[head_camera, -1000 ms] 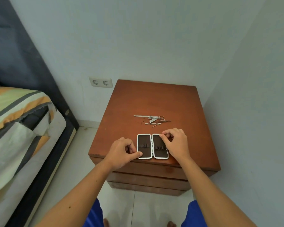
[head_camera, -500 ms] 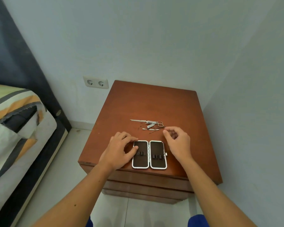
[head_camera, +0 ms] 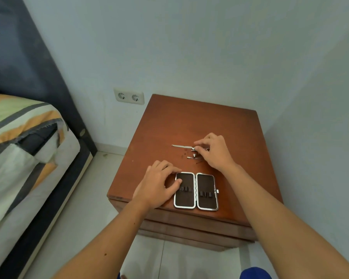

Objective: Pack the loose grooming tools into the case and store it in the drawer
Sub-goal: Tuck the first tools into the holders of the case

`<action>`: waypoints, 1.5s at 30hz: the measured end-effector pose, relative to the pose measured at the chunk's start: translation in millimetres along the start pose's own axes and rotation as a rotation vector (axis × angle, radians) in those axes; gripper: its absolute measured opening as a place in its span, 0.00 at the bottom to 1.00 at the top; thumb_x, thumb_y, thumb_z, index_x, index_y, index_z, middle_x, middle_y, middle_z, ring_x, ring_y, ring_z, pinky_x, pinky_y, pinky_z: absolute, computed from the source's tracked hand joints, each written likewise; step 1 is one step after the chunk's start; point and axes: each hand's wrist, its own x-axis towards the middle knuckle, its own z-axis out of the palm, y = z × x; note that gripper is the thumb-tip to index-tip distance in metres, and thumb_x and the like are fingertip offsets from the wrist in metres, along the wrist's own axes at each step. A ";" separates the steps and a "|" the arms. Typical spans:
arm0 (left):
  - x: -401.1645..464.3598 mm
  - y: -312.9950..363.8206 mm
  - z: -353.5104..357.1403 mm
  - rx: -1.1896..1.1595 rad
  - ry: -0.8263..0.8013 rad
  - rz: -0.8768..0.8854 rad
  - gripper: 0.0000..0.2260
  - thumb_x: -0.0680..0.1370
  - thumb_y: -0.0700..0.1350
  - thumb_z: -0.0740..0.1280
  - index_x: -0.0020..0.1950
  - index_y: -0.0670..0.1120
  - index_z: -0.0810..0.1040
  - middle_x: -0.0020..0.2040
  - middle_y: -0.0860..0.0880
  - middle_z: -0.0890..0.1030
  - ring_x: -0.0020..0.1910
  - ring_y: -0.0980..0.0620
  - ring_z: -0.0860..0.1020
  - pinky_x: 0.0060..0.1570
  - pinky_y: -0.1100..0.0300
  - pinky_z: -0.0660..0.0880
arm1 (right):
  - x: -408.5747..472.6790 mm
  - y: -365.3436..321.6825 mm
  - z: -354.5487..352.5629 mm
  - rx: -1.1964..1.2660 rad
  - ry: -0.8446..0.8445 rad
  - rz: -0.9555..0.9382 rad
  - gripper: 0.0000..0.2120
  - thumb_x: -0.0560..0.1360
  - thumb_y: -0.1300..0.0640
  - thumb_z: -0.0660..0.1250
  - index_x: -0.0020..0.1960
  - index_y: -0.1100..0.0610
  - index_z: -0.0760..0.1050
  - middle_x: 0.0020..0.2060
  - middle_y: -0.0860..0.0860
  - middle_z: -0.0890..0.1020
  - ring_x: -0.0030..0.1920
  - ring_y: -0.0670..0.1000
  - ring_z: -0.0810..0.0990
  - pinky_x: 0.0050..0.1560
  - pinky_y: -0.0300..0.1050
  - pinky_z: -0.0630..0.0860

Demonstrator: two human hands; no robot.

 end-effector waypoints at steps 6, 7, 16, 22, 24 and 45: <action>0.7 0.1 -0.7 -0.006 0.001 -0.004 0.13 0.82 0.54 0.70 0.66 0.55 0.82 0.58 0.59 0.77 0.60 0.55 0.71 0.59 0.55 0.69 | 4.0 -2.2 -3.2 -0.005 -0.043 0.000 0.04 0.79 0.53 0.74 0.53 0.49 0.85 0.52 0.47 0.81 0.56 0.51 0.74 0.59 0.48 0.72; 0.5 0.2 -0.9 -0.009 0.000 -0.005 0.13 0.82 0.55 0.70 0.66 0.55 0.82 0.58 0.59 0.76 0.60 0.56 0.71 0.59 0.55 0.68 | 3.1 -3.6 -5.2 0.034 -0.016 0.005 0.04 0.78 0.54 0.74 0.53 0.49 0.84 0.50 0.47 0.82 0.54 0.50 0.76 0.58 0.48 0.74; 0.6 -1.6 -0.7 -0.041 0.007 -0.021 0.12 0.82 0.55 0.71 0.65 0.56 0.83 0.58 0.60 0.77 0.61 0.57 0.72 0.66 0.50 0.69 | -48.1 -20.3 -36.0 0.526 0.093 0.116 0.09 0.79 0.59 0.73 0.59 0.53 0.83 0.46 0.51 0.86 0.45 0.49 0.84 0.47 0.42 0.83; 1.8 -1.4 0.4 -0.073 0.044 -0.022 0.09 0.80 0.53 0.73 0.60 0.56 0.85 0.55 0.60 0.79 0.57 0.55 0.74 0.63 0.48 0.73 | -96.1 -0.1 -18.7 0.592 -0.087 0.170 0.08 0.75 0.59 0.78 0.53 0.51 0.85 0.44 0.52 0.88 0.43 0.48 0.83 0.51 0.48 0.79; 2.1 -0.8 -0.2 -0.073 0.045 -0.017 0.09 0.80 0.53 0.73 0.60 0.56 0.85 0.55 0.60 0.80 0.56 0.56 0.74 0.62 0.51 0.74 | -100.7 1.5 -13.3 0.567 -0.108 0.174 0.07 0.75 0.57 0.78 0.53 0.49 0.85 0.43 0.49 0.89 0.40 0.48 0.80 0.48 0.48 0.77; 2.3 -0.5 -0.2 -0.061 0.045 -0.019 0.10 0.81 0.53 0.73 0.61 0.56 0.84 0.55 0.61 0.80 0.56 0.59 0.72 0.60 0.57 0.71 | -136.5 0.2 -17.3 0.184 -0.205 -0.024 0.21 0.70 0.47 0.81 0.62 0.44 0.83 0.53 0.40 0.79 0.54 0.41 0.72 0.56 0.37 0.68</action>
